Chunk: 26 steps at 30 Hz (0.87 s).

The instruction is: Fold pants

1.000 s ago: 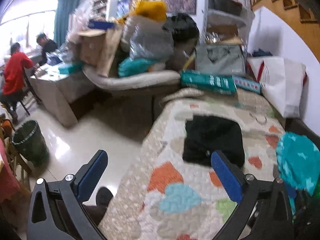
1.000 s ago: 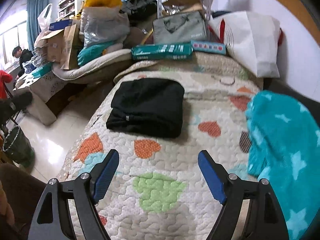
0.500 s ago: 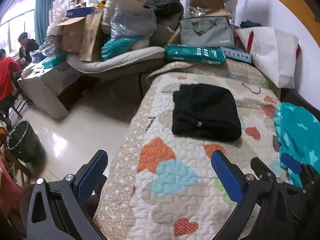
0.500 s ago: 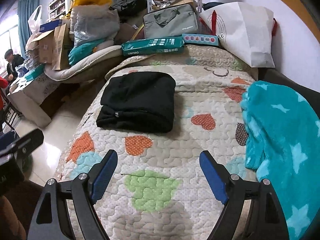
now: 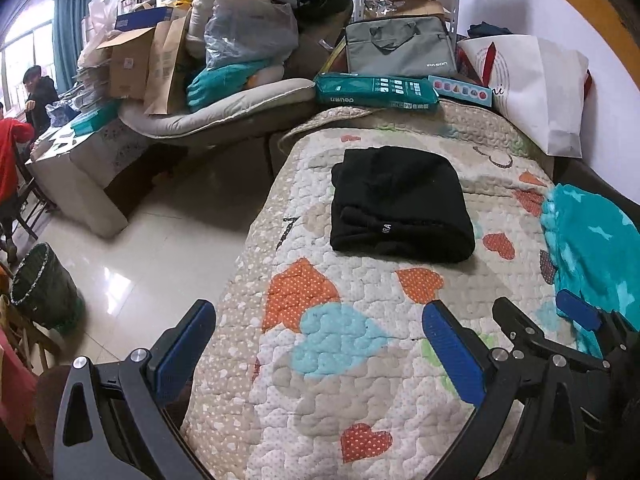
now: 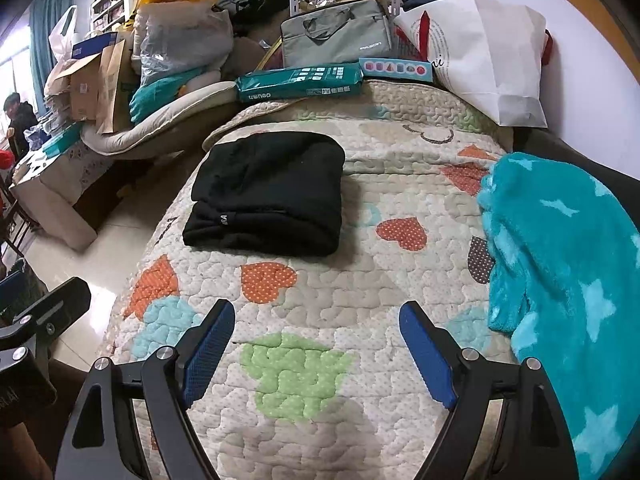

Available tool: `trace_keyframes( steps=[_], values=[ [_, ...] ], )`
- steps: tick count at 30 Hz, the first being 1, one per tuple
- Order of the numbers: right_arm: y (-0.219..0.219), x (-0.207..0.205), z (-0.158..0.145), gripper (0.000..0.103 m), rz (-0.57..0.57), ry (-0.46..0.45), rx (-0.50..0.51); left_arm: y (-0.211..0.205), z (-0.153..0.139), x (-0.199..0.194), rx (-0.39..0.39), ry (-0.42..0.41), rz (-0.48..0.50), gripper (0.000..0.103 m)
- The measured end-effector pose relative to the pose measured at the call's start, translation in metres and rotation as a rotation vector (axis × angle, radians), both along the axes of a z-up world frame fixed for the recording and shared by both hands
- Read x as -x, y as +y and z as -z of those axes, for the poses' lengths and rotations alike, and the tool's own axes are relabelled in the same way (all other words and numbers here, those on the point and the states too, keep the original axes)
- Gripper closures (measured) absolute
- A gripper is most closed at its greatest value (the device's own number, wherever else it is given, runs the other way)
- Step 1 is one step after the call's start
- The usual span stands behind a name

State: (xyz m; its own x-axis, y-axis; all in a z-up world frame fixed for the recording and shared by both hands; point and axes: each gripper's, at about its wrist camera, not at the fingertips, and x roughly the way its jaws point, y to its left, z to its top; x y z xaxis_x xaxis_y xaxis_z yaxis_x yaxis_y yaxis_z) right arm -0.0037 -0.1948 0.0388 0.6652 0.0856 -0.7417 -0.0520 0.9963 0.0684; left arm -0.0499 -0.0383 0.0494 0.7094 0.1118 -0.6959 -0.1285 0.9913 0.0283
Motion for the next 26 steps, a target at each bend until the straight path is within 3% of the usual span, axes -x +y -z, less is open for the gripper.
trace_keyframes(
  steps=[26],
  values=[
    [0.003,-0.001,0.009,0.014,-0.026,0.021,0.039,0.004,0.023,-0.006,0.050,0.089,0.003,0.000]
  ],
)
